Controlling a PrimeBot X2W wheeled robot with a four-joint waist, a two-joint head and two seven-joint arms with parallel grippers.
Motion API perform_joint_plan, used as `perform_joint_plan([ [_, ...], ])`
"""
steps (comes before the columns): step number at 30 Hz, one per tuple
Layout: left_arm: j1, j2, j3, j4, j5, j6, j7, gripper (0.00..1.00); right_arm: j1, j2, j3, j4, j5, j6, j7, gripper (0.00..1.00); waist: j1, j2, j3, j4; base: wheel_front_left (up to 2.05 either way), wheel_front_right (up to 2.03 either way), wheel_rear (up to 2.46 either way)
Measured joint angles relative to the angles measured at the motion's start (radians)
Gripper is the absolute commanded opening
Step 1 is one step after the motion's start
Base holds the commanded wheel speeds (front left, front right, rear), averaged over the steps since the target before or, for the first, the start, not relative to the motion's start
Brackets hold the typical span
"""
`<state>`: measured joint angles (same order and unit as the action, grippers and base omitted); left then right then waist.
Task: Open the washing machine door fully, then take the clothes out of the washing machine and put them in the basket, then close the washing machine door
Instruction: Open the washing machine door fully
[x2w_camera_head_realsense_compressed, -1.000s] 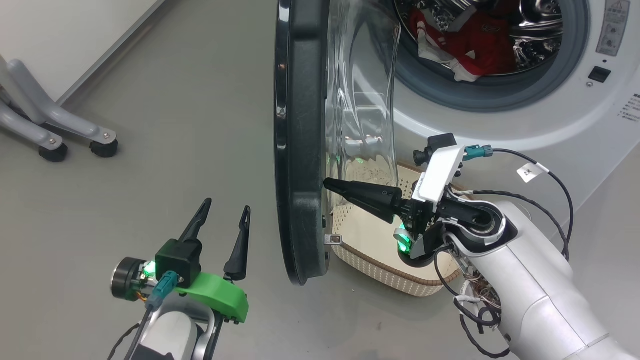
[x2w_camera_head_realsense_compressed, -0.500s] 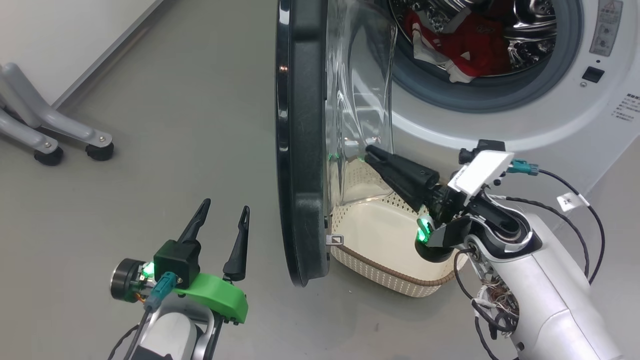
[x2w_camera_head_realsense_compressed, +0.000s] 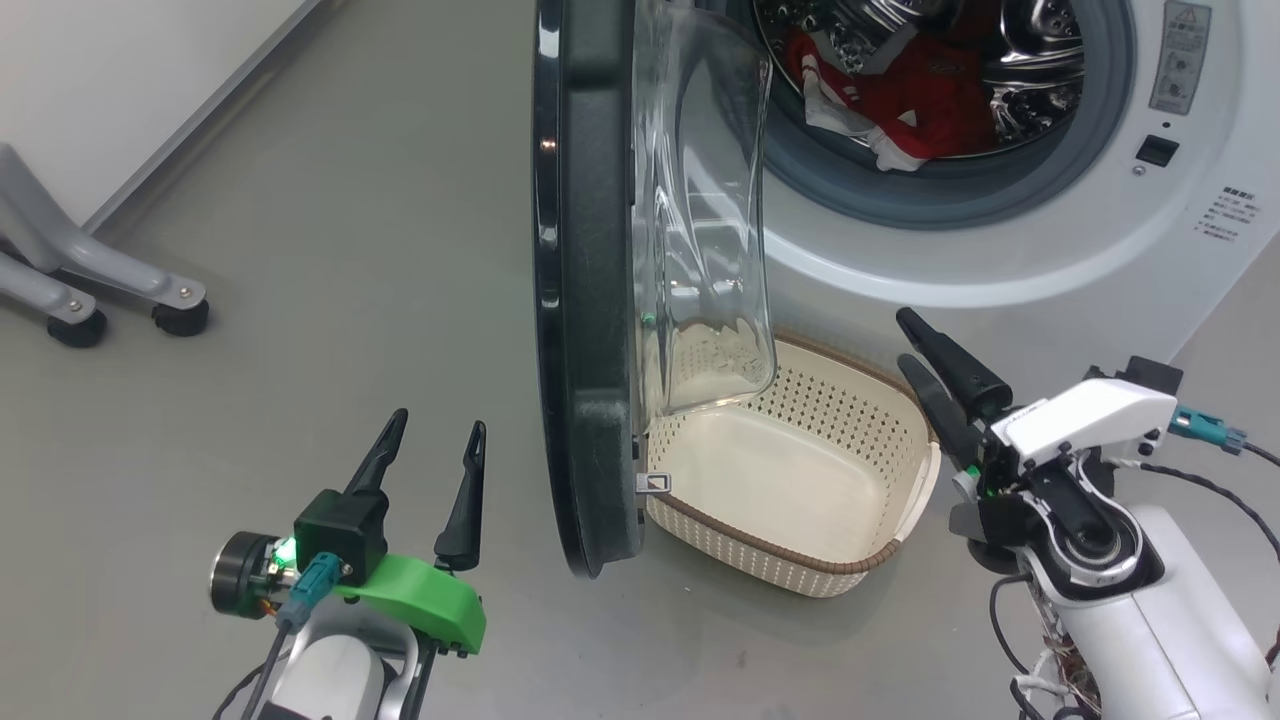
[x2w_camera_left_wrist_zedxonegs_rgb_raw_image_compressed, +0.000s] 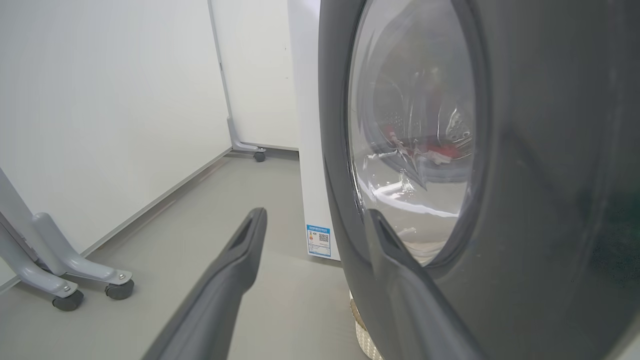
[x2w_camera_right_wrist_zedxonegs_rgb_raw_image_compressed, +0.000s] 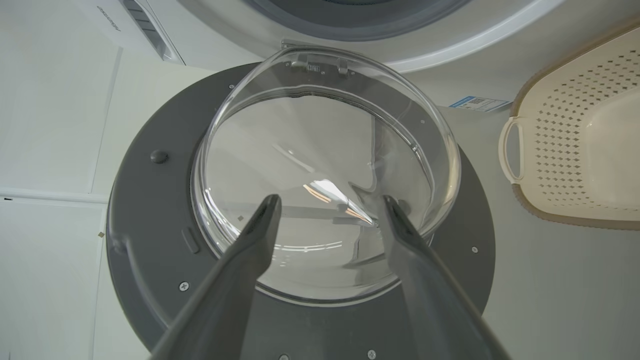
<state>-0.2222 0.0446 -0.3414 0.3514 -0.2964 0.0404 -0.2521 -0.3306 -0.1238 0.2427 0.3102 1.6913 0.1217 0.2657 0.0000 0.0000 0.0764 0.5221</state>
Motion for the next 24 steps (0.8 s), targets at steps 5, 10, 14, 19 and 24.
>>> perform_joint_plan([
  [5, 0.008, 0.003, 0.012, -0.002, -0.003, 0.004, 0.000, 1.00, 0.067, -0.044, 0.005, -0.020, -0.154, 0.000, -0.116, 1.00, 0.0000, 0.0000, 0.001, -0.017, 0.00, 0.00, 0.00],
  [10, 0.014, 0.003, 0.020, -0.004, -0.020, 0.007, 0.000, 1.00, 0.110, -0.095, 0.033, -0.035, -0.322, 0.000, -0.239, 1.00, 0.0000, 0.0000, 0.000, -0.033, 0.00, 0.00, 0.00],
  [14, 0.017, 0.002, 0.023, -0.005, -0.022, 0.008, 0.000, 1.00, 0.117, -0.125, 0.074, -0.041, -0.468, 0.000, -0.341, 1.00, 0.0000, 0.0000, 0.000, -0.046, 0.00, 0.00, 0.00],
  [19, 0.018, 0.002, 0.017, -0.004, -0.021, 0.008, 0.000, 1.00, 0.137, -0.181, 0.101, -0.025, -0.672, 0.000, -0.497, 1.00, 0.0000, 0.0000, -0.002, -0.053, 0.00, 0.00, 0.00],
  [24, 0.018, 0.002, 0.016, -0.004, -0.021, 0.008, 0.000, 1.00, 0.132, -0.226, 0.122, -0.013, -0.925, -0.036, -0.555, 1.00, 0.0000, 0.0000, -0.004, -0.055, 0.00, 0.00, 0.00],
])
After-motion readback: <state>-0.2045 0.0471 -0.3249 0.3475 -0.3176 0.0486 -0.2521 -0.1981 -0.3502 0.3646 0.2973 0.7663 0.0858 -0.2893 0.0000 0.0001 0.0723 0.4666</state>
